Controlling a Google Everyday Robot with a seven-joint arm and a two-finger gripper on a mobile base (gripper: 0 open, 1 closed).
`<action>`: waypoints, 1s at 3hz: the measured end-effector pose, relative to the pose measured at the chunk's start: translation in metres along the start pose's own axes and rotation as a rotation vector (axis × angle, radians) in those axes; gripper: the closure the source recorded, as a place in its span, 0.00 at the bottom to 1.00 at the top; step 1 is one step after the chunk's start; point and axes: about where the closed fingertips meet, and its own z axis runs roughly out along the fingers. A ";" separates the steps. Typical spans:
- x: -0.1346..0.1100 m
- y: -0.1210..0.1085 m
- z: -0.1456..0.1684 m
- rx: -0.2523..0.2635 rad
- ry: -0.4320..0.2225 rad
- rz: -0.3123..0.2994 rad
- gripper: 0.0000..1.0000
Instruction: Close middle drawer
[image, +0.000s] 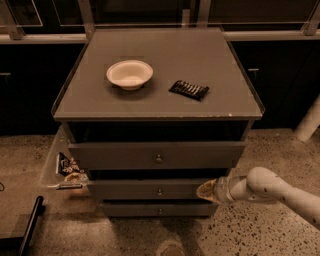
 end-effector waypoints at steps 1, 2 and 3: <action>0.000 0.000 0.000 0.000 0.000 0.000 0.39; -0.003 0.007 0.001 -0.010 0.002 -0.004 0.16; -0.003 0.007 0.001 -0.010 0.001 -0.004 0.00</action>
Offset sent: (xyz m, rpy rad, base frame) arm -0.0129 0.0039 0.0015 -0.0114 0.0075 0.0148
